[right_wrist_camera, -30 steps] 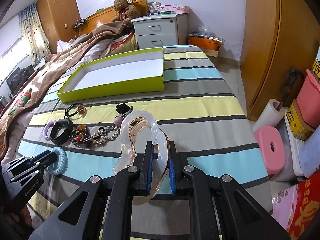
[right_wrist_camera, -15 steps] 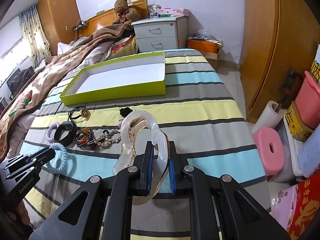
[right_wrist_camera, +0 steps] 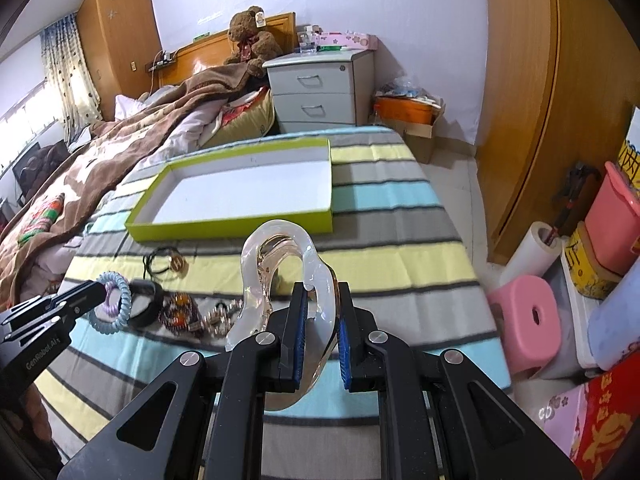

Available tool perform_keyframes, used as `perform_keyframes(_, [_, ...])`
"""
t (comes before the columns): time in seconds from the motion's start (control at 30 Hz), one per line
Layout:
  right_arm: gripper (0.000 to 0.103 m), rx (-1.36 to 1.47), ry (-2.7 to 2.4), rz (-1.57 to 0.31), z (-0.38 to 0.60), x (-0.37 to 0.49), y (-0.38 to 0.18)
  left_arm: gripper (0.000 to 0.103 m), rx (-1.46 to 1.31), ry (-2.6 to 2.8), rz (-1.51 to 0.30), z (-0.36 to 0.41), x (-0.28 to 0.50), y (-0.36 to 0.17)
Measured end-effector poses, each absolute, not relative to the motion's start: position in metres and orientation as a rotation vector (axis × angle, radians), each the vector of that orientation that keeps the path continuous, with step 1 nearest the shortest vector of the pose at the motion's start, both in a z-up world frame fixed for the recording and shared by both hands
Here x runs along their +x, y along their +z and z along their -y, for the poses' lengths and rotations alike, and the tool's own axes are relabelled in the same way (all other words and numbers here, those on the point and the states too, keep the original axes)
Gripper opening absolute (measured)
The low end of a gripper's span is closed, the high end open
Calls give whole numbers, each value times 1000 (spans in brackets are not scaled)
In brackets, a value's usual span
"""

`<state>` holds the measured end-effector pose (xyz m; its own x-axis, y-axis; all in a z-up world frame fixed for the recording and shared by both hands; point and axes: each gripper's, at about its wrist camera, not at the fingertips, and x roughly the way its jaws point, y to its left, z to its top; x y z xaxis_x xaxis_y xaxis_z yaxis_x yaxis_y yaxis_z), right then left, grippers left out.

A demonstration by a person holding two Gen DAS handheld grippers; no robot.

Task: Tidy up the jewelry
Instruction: 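Carry both items into the green box while the left gripper releases the blue coil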

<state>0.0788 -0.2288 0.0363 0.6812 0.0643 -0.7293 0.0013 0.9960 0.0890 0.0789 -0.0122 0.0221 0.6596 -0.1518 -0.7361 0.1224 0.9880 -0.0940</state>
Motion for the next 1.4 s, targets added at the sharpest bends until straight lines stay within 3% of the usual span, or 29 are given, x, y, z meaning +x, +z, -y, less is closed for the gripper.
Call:
perform_keyframes(0.67, [14, 37, 22, -831, 211, 180, 54, 11, -79, -175, -805, -8, 181, 50])
perform_keyframes(1.4, [14, 16, 25, -965, 199, 277, -5, 11, -116, -162, -939, -13, 281, -5])
